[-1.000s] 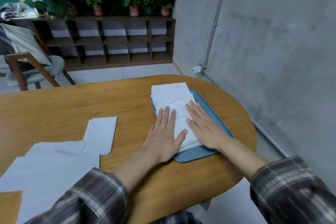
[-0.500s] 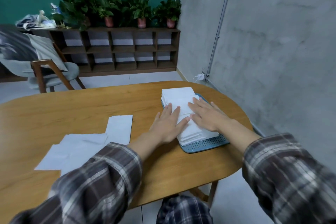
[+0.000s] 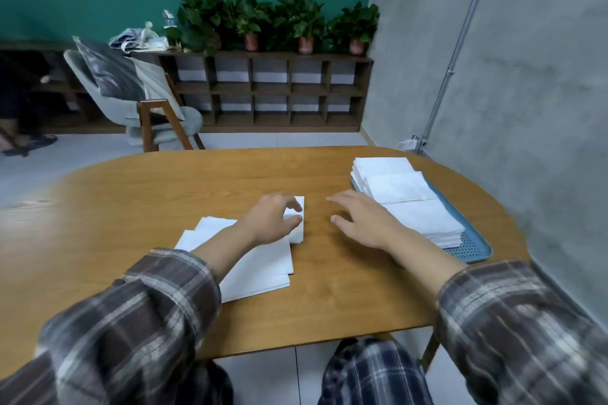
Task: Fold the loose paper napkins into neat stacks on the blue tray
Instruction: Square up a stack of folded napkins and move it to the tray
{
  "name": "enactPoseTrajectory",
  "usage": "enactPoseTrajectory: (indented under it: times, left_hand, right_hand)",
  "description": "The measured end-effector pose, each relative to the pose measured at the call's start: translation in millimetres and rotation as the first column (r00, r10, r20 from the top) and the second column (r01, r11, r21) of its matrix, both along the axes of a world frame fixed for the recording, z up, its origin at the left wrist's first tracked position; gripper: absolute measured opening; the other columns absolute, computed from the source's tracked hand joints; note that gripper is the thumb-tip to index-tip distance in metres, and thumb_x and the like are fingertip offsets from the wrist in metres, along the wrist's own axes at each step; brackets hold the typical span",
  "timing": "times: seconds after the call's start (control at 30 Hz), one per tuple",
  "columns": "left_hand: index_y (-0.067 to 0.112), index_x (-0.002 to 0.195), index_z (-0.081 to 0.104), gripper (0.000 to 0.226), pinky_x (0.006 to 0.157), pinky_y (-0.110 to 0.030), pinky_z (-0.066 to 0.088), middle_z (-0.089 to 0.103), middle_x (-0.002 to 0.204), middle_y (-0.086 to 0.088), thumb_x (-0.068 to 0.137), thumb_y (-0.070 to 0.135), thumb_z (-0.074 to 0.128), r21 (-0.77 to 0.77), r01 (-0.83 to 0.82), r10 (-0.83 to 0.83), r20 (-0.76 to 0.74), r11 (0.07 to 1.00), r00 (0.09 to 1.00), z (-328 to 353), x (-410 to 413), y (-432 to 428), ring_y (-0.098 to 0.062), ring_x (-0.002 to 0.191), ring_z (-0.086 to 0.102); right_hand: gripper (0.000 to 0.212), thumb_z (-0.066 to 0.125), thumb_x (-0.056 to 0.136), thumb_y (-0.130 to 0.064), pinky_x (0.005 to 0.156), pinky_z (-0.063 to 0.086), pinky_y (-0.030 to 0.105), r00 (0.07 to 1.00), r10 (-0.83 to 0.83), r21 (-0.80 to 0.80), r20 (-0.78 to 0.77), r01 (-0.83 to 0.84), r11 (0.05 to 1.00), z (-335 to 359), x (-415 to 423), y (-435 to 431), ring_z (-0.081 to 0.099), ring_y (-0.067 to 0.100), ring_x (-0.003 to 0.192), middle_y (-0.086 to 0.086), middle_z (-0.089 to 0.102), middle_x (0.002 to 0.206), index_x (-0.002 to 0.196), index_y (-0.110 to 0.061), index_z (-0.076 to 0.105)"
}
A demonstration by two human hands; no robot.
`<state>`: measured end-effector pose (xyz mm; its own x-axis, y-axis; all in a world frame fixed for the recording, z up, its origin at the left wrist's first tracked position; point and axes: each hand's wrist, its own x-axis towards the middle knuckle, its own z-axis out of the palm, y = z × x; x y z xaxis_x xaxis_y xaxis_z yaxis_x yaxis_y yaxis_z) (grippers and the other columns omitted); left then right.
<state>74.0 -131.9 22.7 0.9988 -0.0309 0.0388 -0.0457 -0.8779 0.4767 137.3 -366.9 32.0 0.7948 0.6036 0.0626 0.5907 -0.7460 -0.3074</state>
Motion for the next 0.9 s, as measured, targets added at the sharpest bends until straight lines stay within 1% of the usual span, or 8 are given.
enactPoseTrajectory:
  times: [0.13,0.23,0.33,0.47,0.57,0.7,0.8,0.9]
  left_hand:
    - [0.025,0.125,0.073,0.031,0.091,-0.024,0.040,0.070,0.126,0.011,0.097,0.040,0.072,0.026,-0.001,0.004,-0.086,1.000,0.996,-4.8,-32.0,53.1,-0.011,0.119,0.059]
    - [0.031,0.128,0.072,0.045,0.101,-0.022,0.040,0.066,0.135,0.019,0.088,0.050,0.081,0.074,0.034,-0.024,-0.137,0.997,0.990,-14.7,-50.2,82.8,-0.007,0.127,0.057]
    - [0.028,0.136,0.068,0.062,0.110,-0.023,0.039,0.061,0.144,0.018,0.082,0.051,0.087,0.017,0.055,-0.052,-0.121,0.998,0.991,-27.2,-55.9,98.4,-0.006,0.133,0.054]
    - [0.033,0.118,0.070,0.051,0.106,-0.031,0.045,0.065,0.129,0.017,0.075,0.049,0.093,-0.129,0.017,-0.023,-0.045,0.991,0.999,-43.3,-43.1,111.8,-0.007,0.123,0.058]
    - [0.034,0.103,0.066,0.044,0.094,-0.027,0.045,0.064,0.119,0.017,0.073,0.045,0.095,-0.165,0.000,-0.007,-0.045,0.986,0.999,-47.8,-28.5,117.1,-0.007,0.117,0.057]
    - [0.032,0.088,0.067,0.030,0.104,-0.032,0.042,0.065,0.122,0.019,0.076,0.041,0.093,-0.229,0.033,-0.010,0.101,0.973,0.995,-54.3,-11.4,120.2,-0.002,0.120,0.059]
    - [0.032,0.085,0.072,0.016,0.085,-0.021,0.042,0.072,0.105,0.018,0.085,0.030,0.088,-0.386,0.000,0.083,0.200,0.923,0.976,-55.6,-5.1,123.8,0.001,0.102,0.063]
    - [0.033,0.085,0.074,0.012,0.073,-0.028,0.047,0.074,0.087,0.015,0.091,0.028,0.082,-0.551,-0.049,0.187,0.198,0.833,0.962,-55.1,-1.3,124.2,-0.004,0.083,0.065]
  right_hand:
    - [0.043,0.057,0.105,-0.032,0.115,0.039,0.040,0.999,0.046,0.048,-0.005,-0.046,0.998,-22.2,-19.6,50.5,0.046,0.020,0.138,-0.003,0.055,0.147,0.148,-0.025,0.057]
    - [0.038,0.060,0.103,-0.028,0.108,0.042,0.036,0.995,0.090,0.085,-0.030,-0.087,0.993,-38.6,-26.7,81.8,0.048,0.017,0.134,-0.005,0.058,0.140,0.141,-0.025,0.062]
    - [0.031,0.064,0.100,-0.022,0.104,0.047,0.040,0.992,0.109,0.182,-0.057,-0.097,0.978,-49.8,-24.7,105.5,0.057,0.019,0.123,-0.005,0.064,0.126,0.131,-0.023,0.069]
    - [0.030,0.069,0.097,-0.020,0.105,0.047,0.037,0.990,0.095,0.282,-0.101,-0.063,0.957,-61.3,-18.3,121.1,0.060,0.018,0.117,-0.005,0.067,0.121,0.126,-0.020,0.073]
    - [0.018,0.073,0.094,-0.025,0.099,0.046,0.030,0.985,0.115,0.303,-0.132,-0.071,0.950,-63.4,-11.5,123.4,0.059,0.014,0.113,-0.012,0.068,0.113,0.111,-0.028,0.076]
    - [0.012,0.078,0.089,-0.018,0.083,0.046,0.020,0.966,0.115,0.396,-0.230,-0.015,0.918,-54.5,-0.7,125.0,0.062,0.001,0.094,-0.011,0.070,0.103,0.096,-0.026,0.073]
    - [0.008,0.075,0.091,-0.010,0.064,0.048,0.031,0.924,0.115,0.541,-0.364,0.110,0.834,-49.4,8.5,130.3,0.057,0.011,0.067,0.006,0.070,0.091,0.092,-0.016,0.070]
    - [0.009,0.073,0.093,0.000,0.069,0.049,0.027,0.892,0.163,0.680,-0.421,0.192,0.707,-49.4,16.9,140.3,0.062,0.012,0.077,0.002,0.069,0.086,0.092,-0.006,0.066]
